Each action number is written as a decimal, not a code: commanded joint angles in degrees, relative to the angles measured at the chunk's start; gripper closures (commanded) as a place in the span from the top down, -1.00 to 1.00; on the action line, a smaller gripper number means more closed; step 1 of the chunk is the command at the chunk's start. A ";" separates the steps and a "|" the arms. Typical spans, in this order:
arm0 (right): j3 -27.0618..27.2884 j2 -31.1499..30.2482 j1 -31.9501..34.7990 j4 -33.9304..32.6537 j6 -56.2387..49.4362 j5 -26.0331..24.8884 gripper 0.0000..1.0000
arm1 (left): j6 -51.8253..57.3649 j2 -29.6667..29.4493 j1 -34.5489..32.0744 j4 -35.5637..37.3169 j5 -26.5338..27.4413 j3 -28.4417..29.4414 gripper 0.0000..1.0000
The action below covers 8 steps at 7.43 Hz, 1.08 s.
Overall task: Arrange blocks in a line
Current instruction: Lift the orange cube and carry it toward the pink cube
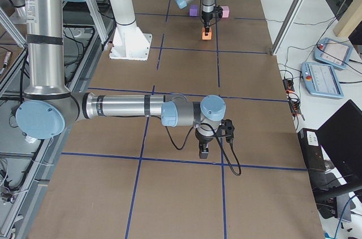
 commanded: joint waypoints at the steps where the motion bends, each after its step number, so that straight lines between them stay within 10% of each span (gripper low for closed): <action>1: 0.00 -0.01 0.00 0.00 0.00 0.05 1.00 | 0.32 0.12 -1.61 7.33 -0.24 -6.77 -1.00; 8: 0.00 -0.01 0.00 0.00 0.00 0.05 1.00 | 11.66 19.00 -11.81 1.75 -3.67 -15.49 -1.00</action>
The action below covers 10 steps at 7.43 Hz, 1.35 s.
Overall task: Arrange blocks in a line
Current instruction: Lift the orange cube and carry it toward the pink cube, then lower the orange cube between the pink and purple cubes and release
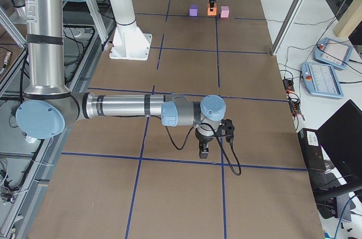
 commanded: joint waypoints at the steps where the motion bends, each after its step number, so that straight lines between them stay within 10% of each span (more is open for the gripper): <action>1: 0.02 0.07 0.03 0.00 0.00 -0.05 1.00 | 0.36 4.81 -0.64 -3.29 -0.12 -0.75 -1.00; 10: 0.02 -0.01 0.03 0.00 0.00 0.04 1.00 | 5.46 11.77 -0.46 -13.85 0.06 5.14 -1.00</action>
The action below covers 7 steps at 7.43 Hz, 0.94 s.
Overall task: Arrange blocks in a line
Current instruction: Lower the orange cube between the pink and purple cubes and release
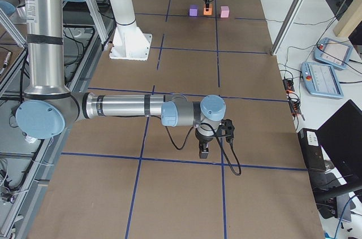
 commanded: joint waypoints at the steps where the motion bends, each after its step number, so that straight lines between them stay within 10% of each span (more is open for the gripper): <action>1: 0.00 -0.01 -0.08 0.00 0.00 -0.09 1.00 | 1.44 0.09 -0.21 -0.30 -0.05 0.60 -1.00; 7: 0.00 -0.01 0.01 0.00 0.00 -0.09 1.00 | 1.63 0.09 -1.00 -0.39 -0.14 1.83 -0.83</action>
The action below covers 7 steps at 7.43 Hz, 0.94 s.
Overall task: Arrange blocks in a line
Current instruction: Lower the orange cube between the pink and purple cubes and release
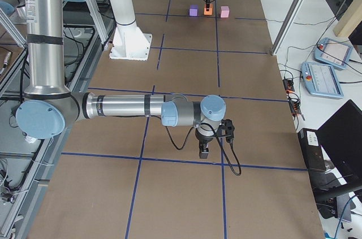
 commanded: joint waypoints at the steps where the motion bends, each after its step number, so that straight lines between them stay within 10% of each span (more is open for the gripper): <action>1: 0.02 0.08 0.03 0.00 0.00 0.00 1.00 | 0.09 -0.09 -0.54 -0.35 -0.07 0.85 0.73; 2: 0.02 0.00 -0.06 0.00 0.00 0.00 1.00 | 0.26 0.00 -0.54 -1.49 -0.07 1.47 1.00; 7: 0.02 0.00 0.03 0.00 0.00 0.00 1.00 | 0.70 -0.79 -3.59 -1.67 -0.07 0.69 1.00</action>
